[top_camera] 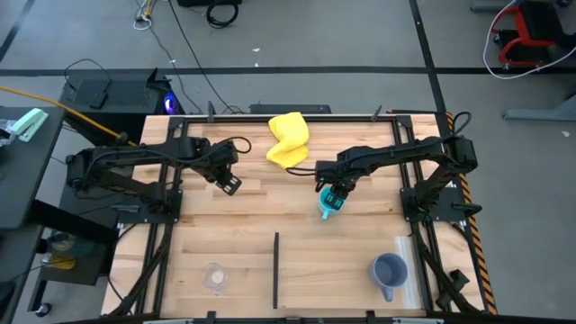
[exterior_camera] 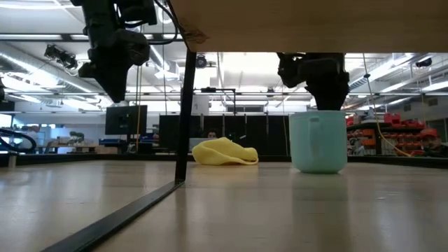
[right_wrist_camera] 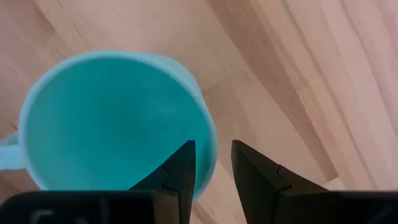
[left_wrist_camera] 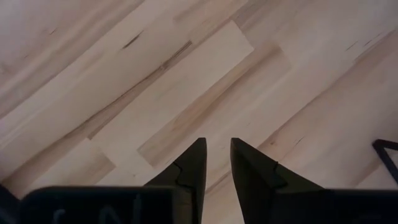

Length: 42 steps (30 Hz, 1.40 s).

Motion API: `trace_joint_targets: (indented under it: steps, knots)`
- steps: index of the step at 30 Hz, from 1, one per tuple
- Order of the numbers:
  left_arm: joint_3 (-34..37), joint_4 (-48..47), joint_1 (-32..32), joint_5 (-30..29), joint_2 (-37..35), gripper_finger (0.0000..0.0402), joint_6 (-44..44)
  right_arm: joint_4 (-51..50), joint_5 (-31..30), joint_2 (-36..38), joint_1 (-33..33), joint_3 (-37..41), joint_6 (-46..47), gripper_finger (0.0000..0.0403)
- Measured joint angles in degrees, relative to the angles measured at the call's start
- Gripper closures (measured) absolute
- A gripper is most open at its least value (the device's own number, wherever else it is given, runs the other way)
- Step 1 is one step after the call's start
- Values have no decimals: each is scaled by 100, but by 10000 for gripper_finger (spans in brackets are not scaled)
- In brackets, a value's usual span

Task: Stack small to large cups/mugs on shelf
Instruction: Put the blue mug on the shelf

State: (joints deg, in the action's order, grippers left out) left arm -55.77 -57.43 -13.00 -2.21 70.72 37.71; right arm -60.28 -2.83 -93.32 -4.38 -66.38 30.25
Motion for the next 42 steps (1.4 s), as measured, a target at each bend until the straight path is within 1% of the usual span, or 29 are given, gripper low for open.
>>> trace_joint_targets:
  steps: [9,13,18,20,23,25,28,32,36,38,42]
  knots:
    - [0,112,1,0,0,330,2,288,-2,0,0,4,19,297]
    - [0,142,-1,-2,0,328,2,311,-2,0,0,4,16,324]
    - [0,224,-1,-3,0,328,4,329,13,7,0,3,-9,386]
    - [0,318,0,-3,0,331,5,313,24,11,0,-29,-67,393]
    - [0,445,-1,-5,2,336,7,135,28,4,4,-239,-156,389]
    - [-2,510,1,-5,2,339,4,-151,28,4,14,-548,-276,394]
    - [-2,544,1,-5,2,344,7,-886,31,0,42,-1251,-561,395]
    - [-2,540,1,-5,2,348,7,-1918,-12,0,42,-2546,-807,397]
    - [-2,540,1,-5,2,348,13,-2872,-17,6,54,-3930,-821,398]
    - [-2,540,0,-5,2,347,13,-3017,-7,20,142,-4495,-842,398]
    - [-2,542,-1,-7,2,348,12,-2974,300,94,528,-5342,-878,398]
